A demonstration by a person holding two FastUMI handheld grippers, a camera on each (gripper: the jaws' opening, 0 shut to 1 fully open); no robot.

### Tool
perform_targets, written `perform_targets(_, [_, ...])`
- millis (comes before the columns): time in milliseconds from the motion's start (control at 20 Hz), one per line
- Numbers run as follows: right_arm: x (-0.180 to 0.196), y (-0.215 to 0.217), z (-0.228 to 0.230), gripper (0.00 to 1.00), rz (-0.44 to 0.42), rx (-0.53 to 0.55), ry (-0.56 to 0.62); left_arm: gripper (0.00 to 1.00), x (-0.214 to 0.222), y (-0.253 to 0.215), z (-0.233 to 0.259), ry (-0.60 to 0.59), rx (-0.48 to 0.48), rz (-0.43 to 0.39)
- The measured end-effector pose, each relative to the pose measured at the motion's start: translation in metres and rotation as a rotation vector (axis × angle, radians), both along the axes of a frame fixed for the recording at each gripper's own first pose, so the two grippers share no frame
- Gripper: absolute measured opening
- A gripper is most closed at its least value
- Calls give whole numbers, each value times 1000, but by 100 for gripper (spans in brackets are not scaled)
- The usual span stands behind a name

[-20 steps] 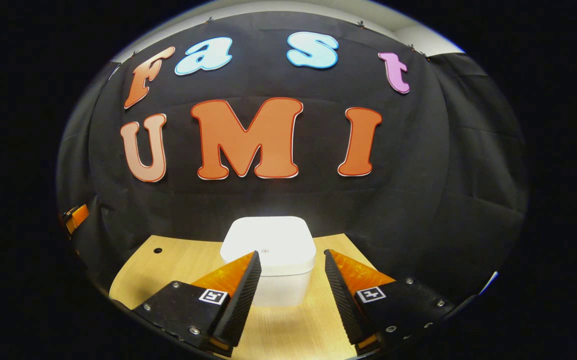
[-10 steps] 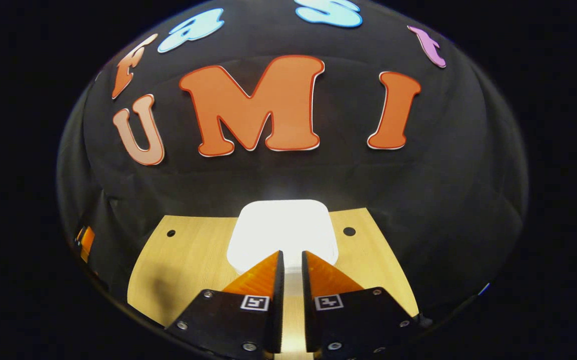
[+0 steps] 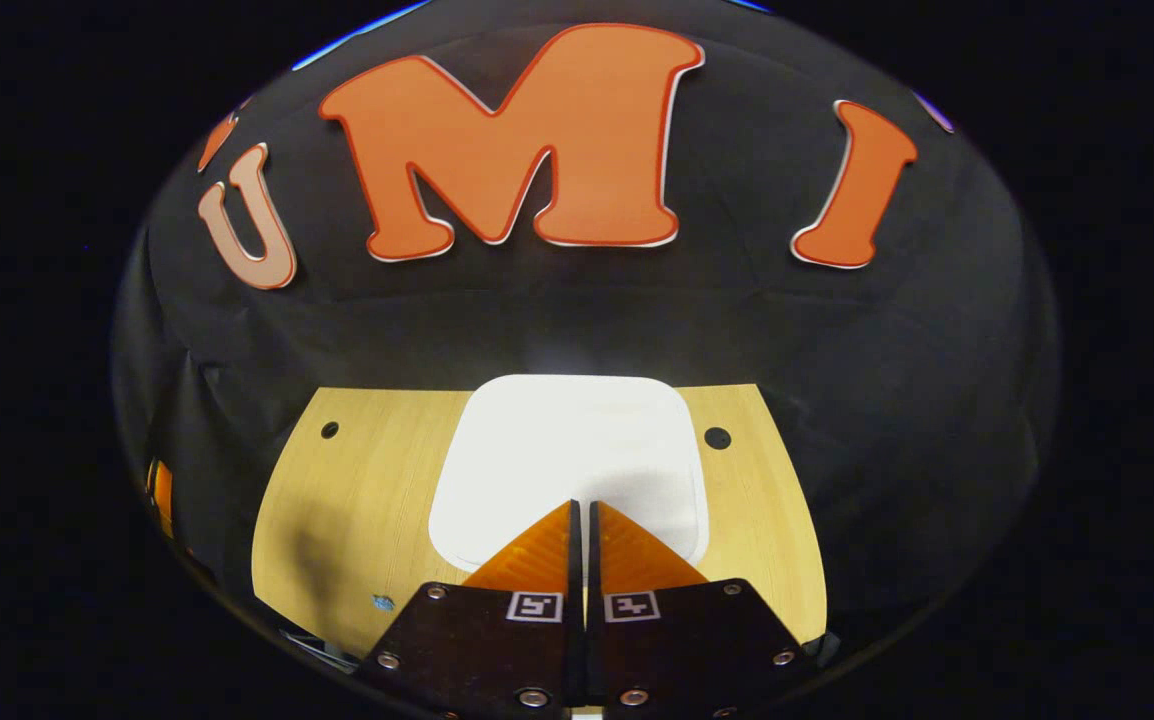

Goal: Press the lid of the desktop garbage bin to open it, pick up the crumpled paper on the desktop and throw it into the bin, then pick up the pop can on the desktop and drop it into the bin, and finally close the garbage bin lid.

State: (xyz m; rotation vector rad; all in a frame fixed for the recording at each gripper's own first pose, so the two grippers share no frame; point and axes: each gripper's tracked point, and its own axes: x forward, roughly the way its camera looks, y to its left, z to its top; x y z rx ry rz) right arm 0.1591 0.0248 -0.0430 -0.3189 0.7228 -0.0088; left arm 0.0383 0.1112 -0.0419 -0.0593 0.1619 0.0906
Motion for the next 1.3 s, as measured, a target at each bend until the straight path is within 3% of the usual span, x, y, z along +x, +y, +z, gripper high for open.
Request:
perform_targets(550, [19,0,-54,1,14,-111,144,99,4,12,-23,51,-6,10])
perform_targets(850, [17,-1,-59,1,14,-121,176,99,6,13,-28,56,-28,13])
perform_targets(950, [16,-2,-59,1,40,-123,181,99,7,10,-29,55,-44,4])
perform_targets(1100, [16,-3,-58,1,15,-56,162,99,4,8,-31,51,-66,2])
perform_targets(1300, [16,-1,-56,1,73,-117,85,99,0,9,-24,35,-48,4])
